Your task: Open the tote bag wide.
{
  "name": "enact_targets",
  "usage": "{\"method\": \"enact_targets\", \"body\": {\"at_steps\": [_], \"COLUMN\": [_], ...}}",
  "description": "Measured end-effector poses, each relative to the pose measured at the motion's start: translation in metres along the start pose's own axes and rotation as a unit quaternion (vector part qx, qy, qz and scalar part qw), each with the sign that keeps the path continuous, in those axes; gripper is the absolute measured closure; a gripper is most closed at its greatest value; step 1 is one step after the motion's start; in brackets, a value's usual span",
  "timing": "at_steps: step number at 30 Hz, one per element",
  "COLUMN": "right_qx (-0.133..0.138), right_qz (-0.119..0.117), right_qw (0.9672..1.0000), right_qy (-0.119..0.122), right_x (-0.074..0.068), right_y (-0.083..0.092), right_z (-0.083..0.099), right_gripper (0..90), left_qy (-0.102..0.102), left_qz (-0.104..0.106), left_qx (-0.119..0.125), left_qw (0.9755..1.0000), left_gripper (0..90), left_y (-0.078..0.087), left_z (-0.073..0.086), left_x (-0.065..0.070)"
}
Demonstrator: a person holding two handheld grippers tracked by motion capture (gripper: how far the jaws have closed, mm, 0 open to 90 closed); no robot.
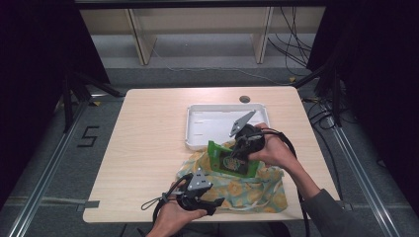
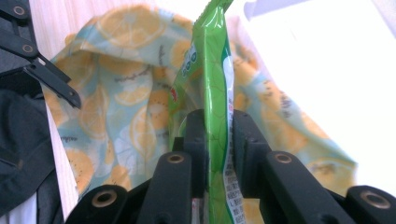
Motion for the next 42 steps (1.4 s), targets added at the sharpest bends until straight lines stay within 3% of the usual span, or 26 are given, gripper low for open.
{"method": "enact_targets", "body": {"at_steps": [4, 5, 7, 9, 11, 15, 16, 17, 19, 23, 28, 32, 33, 36, 38, 40, 42], "right_qx": [0.011, 0.011, 0.015, 0.018, 0.019, 0.02, 0.022, 0.02, 0.02, 0.021, 0.025, 0.035, 0.033, 0.03, 0.03, 0.022, 0.013], "right_qz": [0.013, 0.015, 0.023, 0.028, 0.033, 0.048, 0.051, 0.053, 0.064, 0.08, 0.089, 0.082, 0.083, 0.099, 0.109, 0.124, 0.143], "right_qw": [0.9999, 0.9998, 0.9996, 0.9994, 0.9992, 0.9985, 0.9984, 0.9983, 0.9977, 0.9962, 0.9949, 0.9949, 0.9941, 0.9922, 0.9918, 0.9898, 0.9873], "right_qy": [0.003, -0.005, -0.008, -0.002, -0.009, -0.015, -0.008, -0.009, -0.012, -0.024, -0.039, -0.047, -0.062, -0.069, -0.059, -0.068, -0.067], "right_x": [0.003, 0.003, 0.005, 0.006, 0.007, 0.01, 0.012, 0.013, 0.017, 0.026, 0.037, 0.043, 0.043, 0.05, 0.056, 0.065, 0.073], "right_y": [0.01, 0.013, 0.018, 0.024, 0.03, 0.043, 0.046, 0.048, 0.057, 0.071, 0.086, 0.097, 0.1, 0.107, 0.11, 0.114, 0.114], "right_z": [-0.001, -0.001, -0.002, -0.003, -0.005, -0.011, -0.014, -0.015, -0.018, -0.023, -0.027, -0.03, -0.03, -0.033, -0.034, -0.034, -0.033], "right_gripper": [78.2, 78.1, 78.1, 78.1, 78.1, 78.1, 78.1, 78.1, 78.1, 78.1, 78.1, 78.1, 78.1, 78.1, 78.1, 78.1, 78.1], "left_qy": [0.009, 0.009, -0.003, -0.012, -0.002, -0.016, -0.001, -0.007, 0.007, 0.013, 0.026, 0.037, 0.032, 0.037, 0.045, 0.052, 0.046], "left_qz": [-0.011, -0.009, -0.03, -0.032, -0.036, -0.064, -0.065, -0.073, -0.072, -0.078, -0.085, -0.088, -0.09, -0.086, -0.082, -0.083, -0.087], "left_qx": [0.004, 0.005, 0.011, 0.007, 0.008, 0.005, 0.006, 0.002, 0.005, 0.006, 0.01, 0.01, 0.006, 0.008, 0.012, 0.008, 0.009], "left_qw": [0.9999, 0.9999, 0.9995, 0.9994, 0.9993, 0.9978, 0.9979, 0.9973, 0.9974, 0.9968, 0.996, 0.9954, 0.9954, 0.9956, 0.9956, 0.9952, 0.9951], "left_gripper": [36.2, 35.9, 35.6, 35.6, 35.4, 35.2, 35.1, 35.0, 35.0, 35.0, 34.7, 34.5, 34.5, 34.5, 34.5, 34.4, 34.5], "left_y": [0.012, 0.014, 0.021, 0.026, 0.031, 0.04, 0.04, 0.043, 0.046, 0.052, 0.057, 0.061, 0.062, 0.063, 0.063, 0.063, 0.063], "left_z": [0.005, 0.006, 0.009, 0.013, 0.018, 0.026, 0.028, 0.031, 0.035, 0.041, 0.046, 0.049, 0.051, 0.053, 0.054, 0.057, 0.057], "left_x": [-0.003, -0.003, -0.005, -0.004, -0.005, -0.013, -0.013, -0.015, -0.017, -0.025, -0.032, -0.036, -0.039, -0.041, -0.042, -0.042, -0.044]}}
Point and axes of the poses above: each handheld gripper's, and its own axes: y roughly backward along the jaws, z roughly out of its underside, x roughly to its right, the point moved 7 cm from there along -y, roughly forward along the jaws, and after that the axes turned 4 degrees about -x, right-handed, at the moved point
